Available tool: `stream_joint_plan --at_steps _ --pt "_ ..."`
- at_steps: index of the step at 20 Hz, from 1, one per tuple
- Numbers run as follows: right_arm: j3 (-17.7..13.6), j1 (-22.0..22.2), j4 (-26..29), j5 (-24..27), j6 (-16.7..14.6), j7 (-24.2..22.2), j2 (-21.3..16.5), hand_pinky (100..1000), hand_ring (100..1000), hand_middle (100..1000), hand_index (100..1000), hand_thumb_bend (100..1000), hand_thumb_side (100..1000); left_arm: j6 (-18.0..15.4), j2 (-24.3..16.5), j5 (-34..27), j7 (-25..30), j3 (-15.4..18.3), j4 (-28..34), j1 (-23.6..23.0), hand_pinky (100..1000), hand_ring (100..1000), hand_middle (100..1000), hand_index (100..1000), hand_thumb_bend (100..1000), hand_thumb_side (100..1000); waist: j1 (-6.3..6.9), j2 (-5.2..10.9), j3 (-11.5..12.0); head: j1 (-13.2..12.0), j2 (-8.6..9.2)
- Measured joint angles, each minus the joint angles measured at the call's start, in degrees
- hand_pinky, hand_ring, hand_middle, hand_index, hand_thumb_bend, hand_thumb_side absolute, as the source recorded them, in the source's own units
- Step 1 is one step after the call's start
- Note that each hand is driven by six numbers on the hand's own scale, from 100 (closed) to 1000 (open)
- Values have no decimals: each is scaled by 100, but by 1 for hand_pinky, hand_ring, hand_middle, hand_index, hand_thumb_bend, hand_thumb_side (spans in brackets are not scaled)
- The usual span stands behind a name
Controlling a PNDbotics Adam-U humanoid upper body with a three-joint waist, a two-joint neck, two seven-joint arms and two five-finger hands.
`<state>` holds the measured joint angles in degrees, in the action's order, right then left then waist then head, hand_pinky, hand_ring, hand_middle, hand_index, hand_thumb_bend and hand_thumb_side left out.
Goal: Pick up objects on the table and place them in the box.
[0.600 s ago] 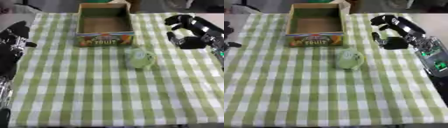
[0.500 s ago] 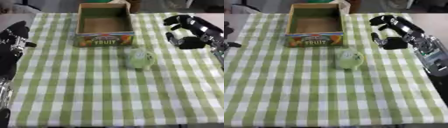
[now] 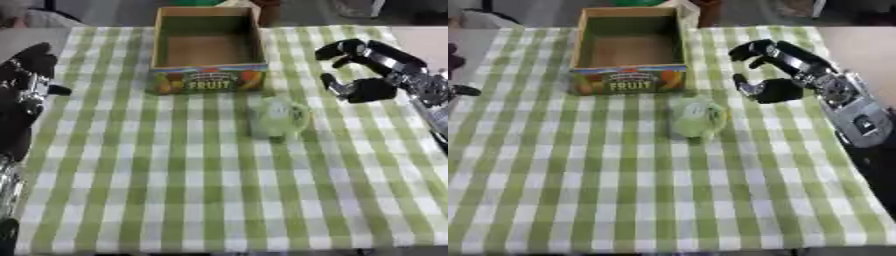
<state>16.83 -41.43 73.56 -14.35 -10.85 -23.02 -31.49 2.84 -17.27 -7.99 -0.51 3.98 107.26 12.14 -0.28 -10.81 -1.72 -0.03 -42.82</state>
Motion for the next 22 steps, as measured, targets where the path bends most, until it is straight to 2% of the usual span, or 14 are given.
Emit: stream_joint_plan --at_steps 7,22 --pt "196 -93 -187 -269 -145 -292 173 821 896 806 880 100 417 2 15 -1 17 -30 -1 0 595 891 851 692 249 475 0 0 19 17 0" --pt "415 -139 -548 -814 -321 -578 464 829 907 824 893 100 549 10 17 -5 31 -32 -1 0 595 890 851 692 247 477 -1 0 33 25 -1"
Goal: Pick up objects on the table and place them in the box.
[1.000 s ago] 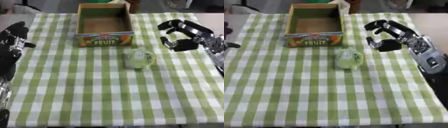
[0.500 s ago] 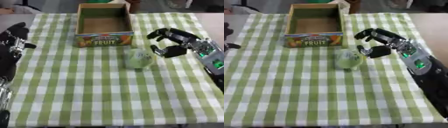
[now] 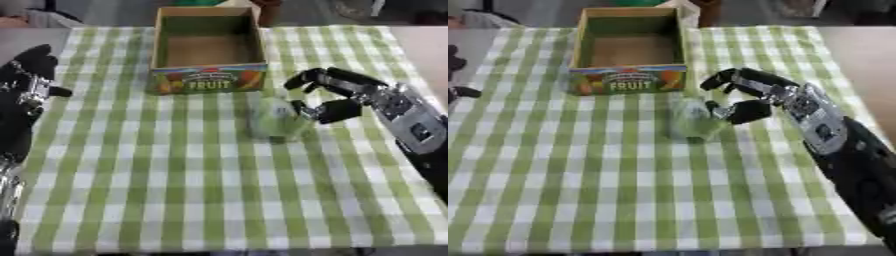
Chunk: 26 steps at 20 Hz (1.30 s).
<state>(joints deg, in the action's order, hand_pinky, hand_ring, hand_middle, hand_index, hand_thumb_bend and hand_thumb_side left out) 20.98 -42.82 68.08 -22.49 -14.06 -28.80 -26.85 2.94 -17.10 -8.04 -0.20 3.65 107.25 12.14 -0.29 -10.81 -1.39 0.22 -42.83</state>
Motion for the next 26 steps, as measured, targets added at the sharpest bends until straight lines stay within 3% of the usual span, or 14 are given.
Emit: stream_joint_plan --at_steps 13,16,18,19,21,26 --pt "21 -35 -377 -904 -201 -148 240 836 920 864 923 100 699 2 2 -3 7 -2 0 0 595 888 851 691 246 477 15 0 7 41 0" --pt "21 -51 -378 -1049 -268 -215 240 828 909 861 925 100 691 5 2 -3 10 -2 0 0 595 888 851 691 246 477 15 0 7 42 -1" --pt "20 -54 -374 -1130 -328 -292 240 780 859 834 918 100 580 7 2 -3 12 -2 0 0 595 888 851 691 247 477 15 1 7 43 -1" --pt "19 -61 -366 -1174 -360 -333 240 727 802 797 903 100 473 7 2 -3 12 -2 0 0 595 888 851 691 246 477 15 3 7 43 -1" --pt "18 -89 -319 -1277 -421 -396 240 630 678 707 865 100 349 7 2 -3 12 -2 0 0 595 888 851 691 246 476 14 7 7 44 -1" --pt "15 -99 -133 -1704 -538 -196 240 546 504 512 725 100 384 7 2 -3 12 -3 0 0 595 888 851 691 244 477 15 7 1 44 -2"
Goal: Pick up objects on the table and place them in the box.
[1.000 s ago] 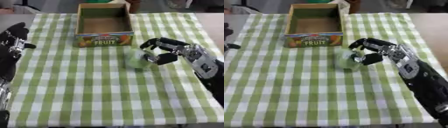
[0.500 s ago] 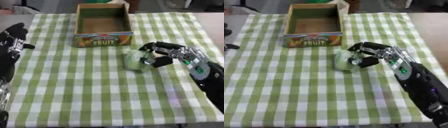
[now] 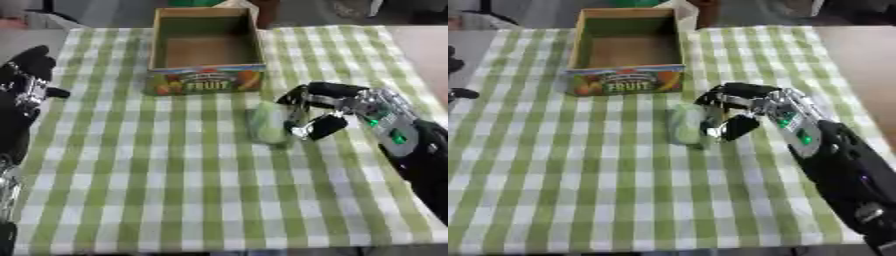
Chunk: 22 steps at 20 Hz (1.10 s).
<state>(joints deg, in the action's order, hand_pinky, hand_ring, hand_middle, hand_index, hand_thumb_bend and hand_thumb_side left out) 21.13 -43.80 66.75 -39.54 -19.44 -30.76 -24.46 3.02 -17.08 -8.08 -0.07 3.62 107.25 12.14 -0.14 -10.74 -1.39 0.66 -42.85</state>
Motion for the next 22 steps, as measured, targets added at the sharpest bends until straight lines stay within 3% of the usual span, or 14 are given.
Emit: stream_joint_plan --at_steps 2,10,13,18,22 --pt "1 1 52 -200 -20 223 -1 524 466 461 668 100 378 0 0 0 0 0 0 0 595 889 851 691 243 477 0 0 -2 0 0" --pt "1 49 96 -707 37 1619 -2 406 244 186 283 100 279 0 0 -1 0 -1 0 0 595 889 851 692 242 479 5 0 -14 0 0" --pt "4 49 96 -787 46 2034 -2 350 203 117 196 100 254 0 0 -2 0 -2 0 0 595 889 851 692 241 480 5 -1 -16 1 0" --pt "4 49 94 -807 47 2345 -3 327 177 100 157 100 266 0 0 -19 1 -2 0 0 595 889 852 691 240 480 4 -1 -16 2 0" --pt "-35 46 123 -696 93 2432 -21 328 177 100 157 100 227 0 0 -26 1 -2 0 0 595 889 851 691 243 479 0 -1 -14 2 0"
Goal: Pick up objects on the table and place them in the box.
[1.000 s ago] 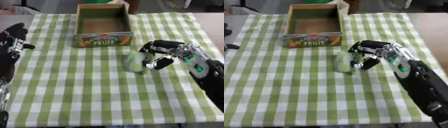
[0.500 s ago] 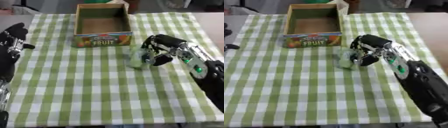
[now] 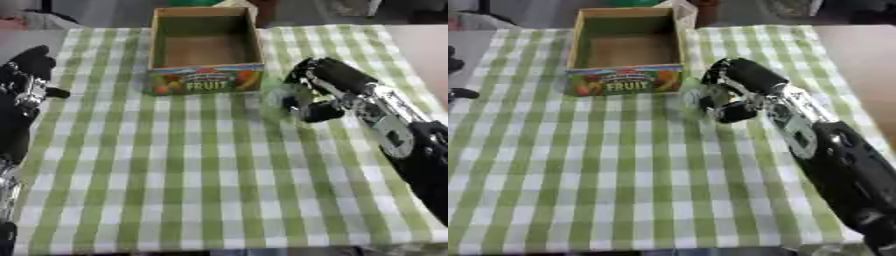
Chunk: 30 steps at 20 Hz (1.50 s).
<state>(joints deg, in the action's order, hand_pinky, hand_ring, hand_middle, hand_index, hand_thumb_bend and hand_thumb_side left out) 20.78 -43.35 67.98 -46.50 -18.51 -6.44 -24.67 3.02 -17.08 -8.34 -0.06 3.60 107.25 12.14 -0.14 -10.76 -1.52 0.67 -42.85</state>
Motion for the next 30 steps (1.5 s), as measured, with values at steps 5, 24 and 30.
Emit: stream_joint_plan --at_steps 5,24,30 --pt "-134 -204 237 256 122 54 -161 331 180 100 160 100 220 3 0 -6 3 -7 1 0 596 889 851 691 244 479 -18 0 30 4 0" --pt "-1320 -1417 -1401 -48 727 1057 -112 354 199 110 177 100 168 36 121 -161 369 -386 19 460 596 889 850 691 244 463 -140 -130 1302 851 226" --pt "-1695 -1568 -2273 -309 909 1636 90 412 263 167 225 100 198 61 176 -243 512 -526 45 650 596 889 850 691 245 462 -172 -226 1700 1266 371"
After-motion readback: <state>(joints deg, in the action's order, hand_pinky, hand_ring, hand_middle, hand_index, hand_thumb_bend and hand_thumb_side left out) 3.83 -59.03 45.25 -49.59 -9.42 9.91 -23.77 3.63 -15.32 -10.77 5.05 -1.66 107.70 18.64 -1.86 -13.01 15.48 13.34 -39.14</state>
